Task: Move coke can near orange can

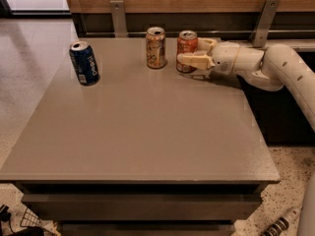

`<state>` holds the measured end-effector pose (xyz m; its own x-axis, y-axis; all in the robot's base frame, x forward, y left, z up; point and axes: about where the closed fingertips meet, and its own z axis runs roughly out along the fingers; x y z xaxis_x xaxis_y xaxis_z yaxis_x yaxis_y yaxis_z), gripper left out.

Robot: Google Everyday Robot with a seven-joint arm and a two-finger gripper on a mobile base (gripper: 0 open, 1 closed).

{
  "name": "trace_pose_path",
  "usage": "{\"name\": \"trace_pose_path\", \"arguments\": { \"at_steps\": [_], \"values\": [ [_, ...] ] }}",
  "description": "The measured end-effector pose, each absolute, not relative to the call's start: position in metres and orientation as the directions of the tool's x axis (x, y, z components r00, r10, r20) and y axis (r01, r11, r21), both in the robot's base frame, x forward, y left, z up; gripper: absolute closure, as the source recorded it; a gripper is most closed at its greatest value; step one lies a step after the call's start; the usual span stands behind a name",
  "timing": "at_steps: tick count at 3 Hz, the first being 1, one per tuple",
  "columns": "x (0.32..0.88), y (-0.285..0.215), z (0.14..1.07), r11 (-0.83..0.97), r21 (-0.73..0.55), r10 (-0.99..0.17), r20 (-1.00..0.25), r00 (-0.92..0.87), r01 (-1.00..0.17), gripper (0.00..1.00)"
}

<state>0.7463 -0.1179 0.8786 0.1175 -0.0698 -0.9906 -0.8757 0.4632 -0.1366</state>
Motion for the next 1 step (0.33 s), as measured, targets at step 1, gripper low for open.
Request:
{"name": "trace_pose_path", "arguments": {
  "at_steps": [1],
  "values": [
    [0.7464, -0.1158, 0.8787, 0.461, -0.136, -0.069, -0.991, 0.118, -0.877, 0.00]
  ]
}}
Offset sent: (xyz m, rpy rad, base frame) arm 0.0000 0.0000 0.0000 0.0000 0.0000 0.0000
